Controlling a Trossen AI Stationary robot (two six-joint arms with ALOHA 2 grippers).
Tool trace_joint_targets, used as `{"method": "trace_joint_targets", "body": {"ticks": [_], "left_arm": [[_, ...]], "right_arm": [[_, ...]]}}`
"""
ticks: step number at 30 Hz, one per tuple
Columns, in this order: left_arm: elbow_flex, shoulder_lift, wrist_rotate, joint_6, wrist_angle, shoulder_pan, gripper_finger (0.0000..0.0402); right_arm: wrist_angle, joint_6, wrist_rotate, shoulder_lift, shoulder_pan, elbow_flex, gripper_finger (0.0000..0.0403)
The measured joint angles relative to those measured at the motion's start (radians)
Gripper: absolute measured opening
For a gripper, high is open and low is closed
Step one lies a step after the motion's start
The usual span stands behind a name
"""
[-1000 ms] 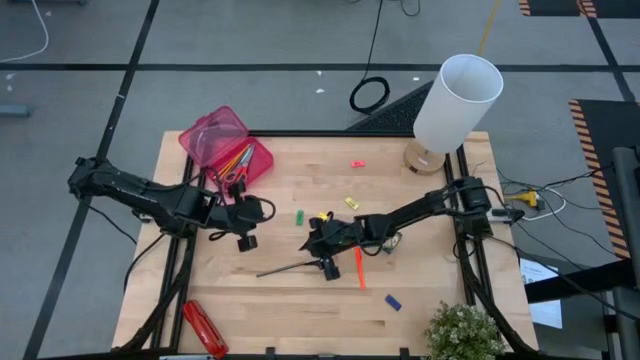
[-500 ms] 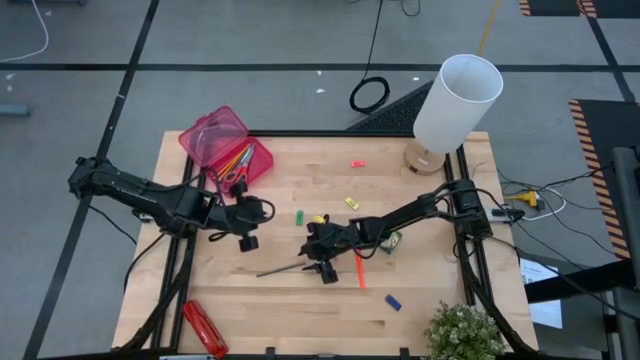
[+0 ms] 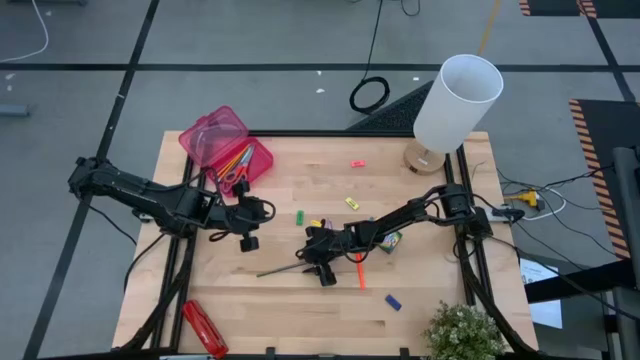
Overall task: Pack school essentials
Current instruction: Put the black pencil into the pink supply box
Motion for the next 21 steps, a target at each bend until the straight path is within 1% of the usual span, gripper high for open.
{"method": "trace_joint_targets", "body": {"ticks": [3, 9, 13, 17, 21], "left_arm": [[0.000, 0.000, 0.000, 0.000, 0.001, 0.000, 0.0049], [0.000, 0.000, 0.000, -0.008, 0.001, 0.000, 0.0049], [0.000, 0.000, 0.000, -0.009, 0.001, 0.000, 0.0049], [0.000, 0.000, 0.000, -0.009, 0.001, 0.000, 0.0049], [0.000, 0.000, 0.001, -0.010, 0.003, 0.000, 0.0049]], "right_arm": [[-0.008, -0.009, 0.013, 0.000, -0.007, 0.000, 0.0156], [-0.012, -0.020, 0.019, -0.001, -0.009, 0.000, 0.0081], [-0.022, -0.046, 0.018, -0.001, -0.009, 0.000, 0.0041], [-0.035, -0.057, 0.019, -0.002, -0.010, 0.000, 0.0015], [-0.035, -0.069, 0.020, -0.002, -0.010, 0.000, 0.0010]]}}
